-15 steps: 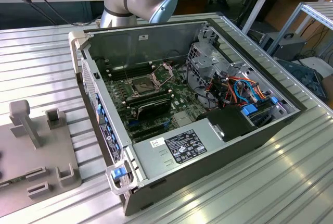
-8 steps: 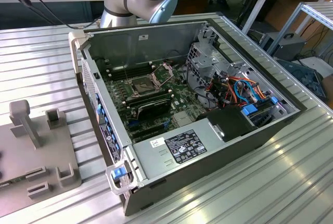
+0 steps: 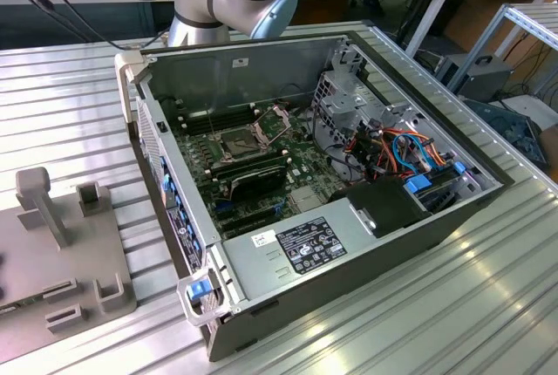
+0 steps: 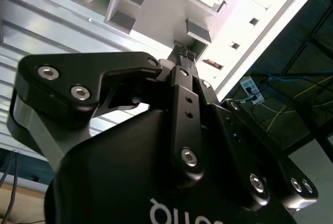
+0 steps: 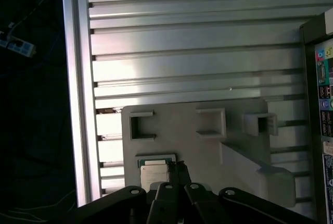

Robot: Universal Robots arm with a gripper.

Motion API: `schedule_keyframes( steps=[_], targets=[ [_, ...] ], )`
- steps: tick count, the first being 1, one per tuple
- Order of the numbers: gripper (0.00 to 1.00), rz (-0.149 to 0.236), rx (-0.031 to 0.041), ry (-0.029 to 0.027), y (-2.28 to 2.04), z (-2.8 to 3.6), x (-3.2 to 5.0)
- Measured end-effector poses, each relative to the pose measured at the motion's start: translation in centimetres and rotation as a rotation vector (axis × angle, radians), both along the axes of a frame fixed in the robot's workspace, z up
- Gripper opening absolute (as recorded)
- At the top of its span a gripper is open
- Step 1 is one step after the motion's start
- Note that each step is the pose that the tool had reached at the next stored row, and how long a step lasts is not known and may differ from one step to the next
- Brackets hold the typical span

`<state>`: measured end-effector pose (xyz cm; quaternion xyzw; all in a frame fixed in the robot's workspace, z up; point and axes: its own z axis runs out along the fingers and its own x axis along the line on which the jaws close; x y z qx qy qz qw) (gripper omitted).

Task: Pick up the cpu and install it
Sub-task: 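Reach for the cpu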

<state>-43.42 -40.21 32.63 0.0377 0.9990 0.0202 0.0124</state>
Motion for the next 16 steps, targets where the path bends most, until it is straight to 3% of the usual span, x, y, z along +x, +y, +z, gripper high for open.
schedule_keyframes(
  steps=[3,6,9,13,16],
  targets=[
    [0.11,0.0,0.0,0.0,-0.69,-0.05,-0.01],
    [0.11,0.0,0.0,0.0001,-2.25,-0.18,-0.04],
    [0.11,0.0,0.0,0.0001,-3.37,-0.29,-0.08],
    [0.11,0.0,-0.0001,0.0001,-3.97,-0.36,-0.1],
    [0.11,0.0,-0.0001,0.0,-3.98,-0.37,-0.1]
  ],
)
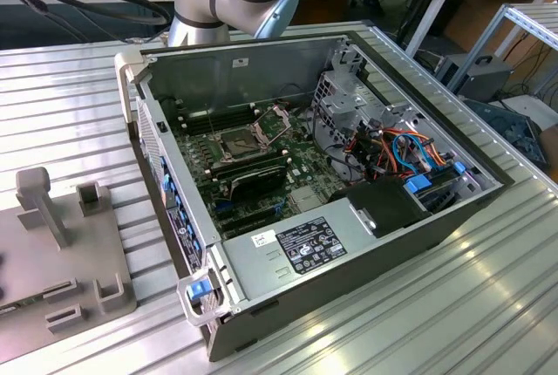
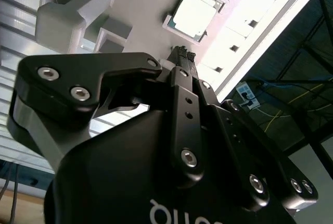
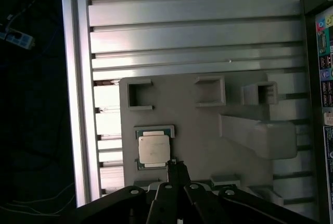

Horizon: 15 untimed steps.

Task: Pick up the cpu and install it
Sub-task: 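Reach for the cpu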

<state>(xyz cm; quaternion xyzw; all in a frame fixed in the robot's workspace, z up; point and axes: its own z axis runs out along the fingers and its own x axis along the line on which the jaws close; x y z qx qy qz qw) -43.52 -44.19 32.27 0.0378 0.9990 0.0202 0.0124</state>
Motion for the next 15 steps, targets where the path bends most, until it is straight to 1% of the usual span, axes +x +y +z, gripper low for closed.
schedule_keyframes(
  steps=[5,9,11,13,15],
  targets=[
    [0.11,0.0,-0.0001,0.0001,-0.02,0.0,-0.02],
    [0.11,0.0,0.0001,-0.0001,-0.03,-0.16,-0.24],
    [0.11,0.0,-0.0001,0.0001,-0.08,-0.37,-0.31],
    [0.11,0.0,-0.0006,0.0002,-0.18,-0.86,-0.37],
    [0.11,0.0,-0.0011,0.0005,-0.26,-1.22,-0.39]
  ],
)
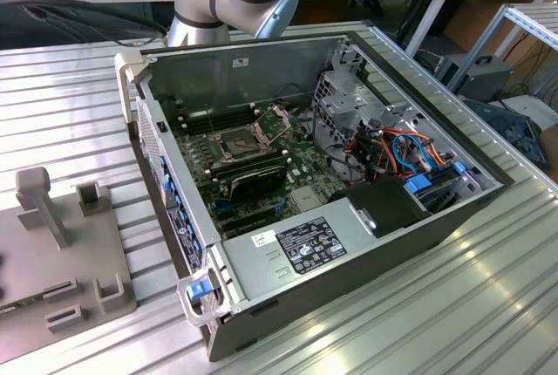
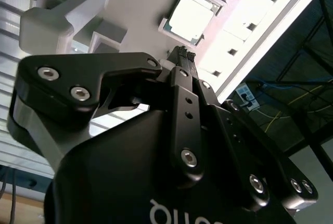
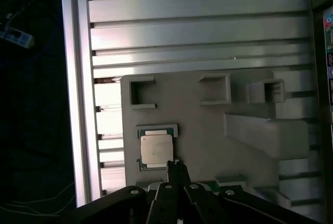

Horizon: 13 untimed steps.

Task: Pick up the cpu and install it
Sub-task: 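Reach for the cpu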

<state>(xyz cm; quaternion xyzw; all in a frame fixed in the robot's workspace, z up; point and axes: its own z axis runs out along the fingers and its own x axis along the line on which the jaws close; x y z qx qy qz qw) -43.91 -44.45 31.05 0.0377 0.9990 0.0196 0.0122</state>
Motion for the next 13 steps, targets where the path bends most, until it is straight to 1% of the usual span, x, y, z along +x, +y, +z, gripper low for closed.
schedule_keyframes(
  steps=[3,6,13],
  targets=[
    [0.11,0.0,-0.0011,0.0005,-0.08,-0.58,-0.09],
    [0.11,0.0,-0.0037,0.0011,-0.08,-1.03,-0.42],
    [0.11,0.0,-0.0046,0.0013,-0.09,-1.17,-0.61]
  ],
)
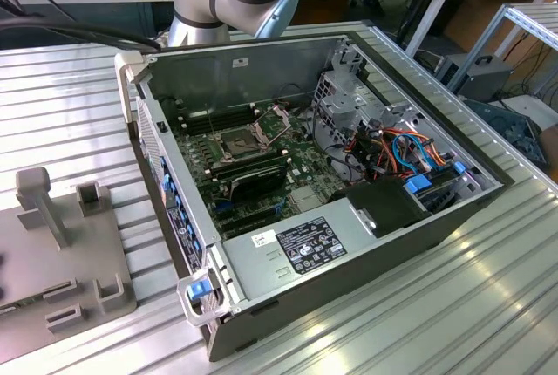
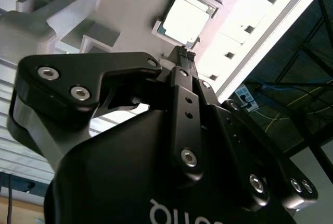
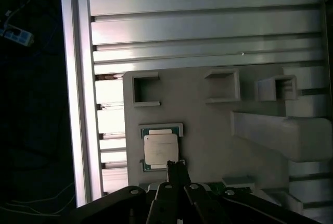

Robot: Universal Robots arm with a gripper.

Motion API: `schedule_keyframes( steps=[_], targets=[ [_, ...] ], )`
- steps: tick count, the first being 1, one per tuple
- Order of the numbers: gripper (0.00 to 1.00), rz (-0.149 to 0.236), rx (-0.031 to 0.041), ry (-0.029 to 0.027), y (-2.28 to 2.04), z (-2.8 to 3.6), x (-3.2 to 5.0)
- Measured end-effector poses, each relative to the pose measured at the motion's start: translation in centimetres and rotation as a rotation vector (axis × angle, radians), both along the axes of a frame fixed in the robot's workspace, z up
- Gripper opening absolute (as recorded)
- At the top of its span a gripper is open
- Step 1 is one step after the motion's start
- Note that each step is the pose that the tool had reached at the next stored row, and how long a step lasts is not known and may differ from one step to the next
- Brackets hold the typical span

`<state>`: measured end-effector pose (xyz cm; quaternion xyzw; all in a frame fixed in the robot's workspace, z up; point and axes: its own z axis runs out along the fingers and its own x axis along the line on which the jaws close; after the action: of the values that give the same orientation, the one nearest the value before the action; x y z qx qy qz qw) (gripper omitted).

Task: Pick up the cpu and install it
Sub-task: 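Reach for the cpu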

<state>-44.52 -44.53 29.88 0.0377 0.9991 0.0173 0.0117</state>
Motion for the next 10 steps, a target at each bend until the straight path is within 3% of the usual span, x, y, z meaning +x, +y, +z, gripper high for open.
schedule_keyframes(
  steps=[6,10],
  targets=[
    [0.11,0.0,-0.0012,0.0002,-0.01,-0.73,-0.55],
    [0.11,0.0,-0.0011,0.0,0.01,-0.85,-0.72]
  ],
)
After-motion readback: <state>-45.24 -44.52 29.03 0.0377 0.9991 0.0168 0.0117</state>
